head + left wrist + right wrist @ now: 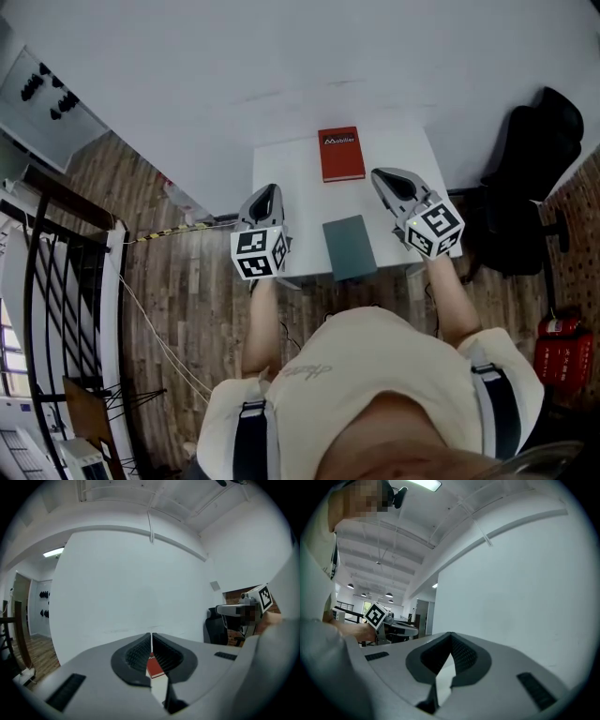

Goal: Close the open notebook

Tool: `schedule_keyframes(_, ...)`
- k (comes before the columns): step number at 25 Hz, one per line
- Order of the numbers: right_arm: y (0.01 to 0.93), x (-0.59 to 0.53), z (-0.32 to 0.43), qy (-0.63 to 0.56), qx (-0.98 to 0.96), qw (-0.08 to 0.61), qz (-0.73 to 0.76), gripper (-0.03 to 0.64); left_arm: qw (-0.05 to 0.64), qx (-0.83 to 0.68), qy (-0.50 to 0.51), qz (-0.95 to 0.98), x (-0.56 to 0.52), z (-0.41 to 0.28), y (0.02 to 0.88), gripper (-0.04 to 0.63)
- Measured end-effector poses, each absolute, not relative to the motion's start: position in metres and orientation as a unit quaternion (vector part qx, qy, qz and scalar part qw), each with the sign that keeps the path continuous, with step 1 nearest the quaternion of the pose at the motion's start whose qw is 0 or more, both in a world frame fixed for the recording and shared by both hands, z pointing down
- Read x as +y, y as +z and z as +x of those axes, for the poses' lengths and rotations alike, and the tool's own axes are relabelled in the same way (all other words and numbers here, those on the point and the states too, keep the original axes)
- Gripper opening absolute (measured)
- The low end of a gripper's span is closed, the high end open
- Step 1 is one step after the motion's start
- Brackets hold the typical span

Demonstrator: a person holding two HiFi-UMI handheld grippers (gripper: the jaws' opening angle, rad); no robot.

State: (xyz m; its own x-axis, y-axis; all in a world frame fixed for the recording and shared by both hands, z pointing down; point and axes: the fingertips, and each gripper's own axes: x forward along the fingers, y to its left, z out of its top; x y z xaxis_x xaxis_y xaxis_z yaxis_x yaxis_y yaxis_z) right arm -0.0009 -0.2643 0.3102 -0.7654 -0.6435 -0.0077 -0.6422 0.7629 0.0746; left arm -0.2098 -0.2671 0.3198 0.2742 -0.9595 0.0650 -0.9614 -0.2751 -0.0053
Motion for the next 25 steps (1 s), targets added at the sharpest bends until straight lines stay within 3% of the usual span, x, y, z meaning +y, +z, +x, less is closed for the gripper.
schedule_keyframes(25, 0.318, -0.274, -0.009, -0.061, -0.933, 0.032, 0.354, 0.006, 0.012, -0.594, 0.044, 0.803, -0.274, -0.224, 0.328, 0.026)
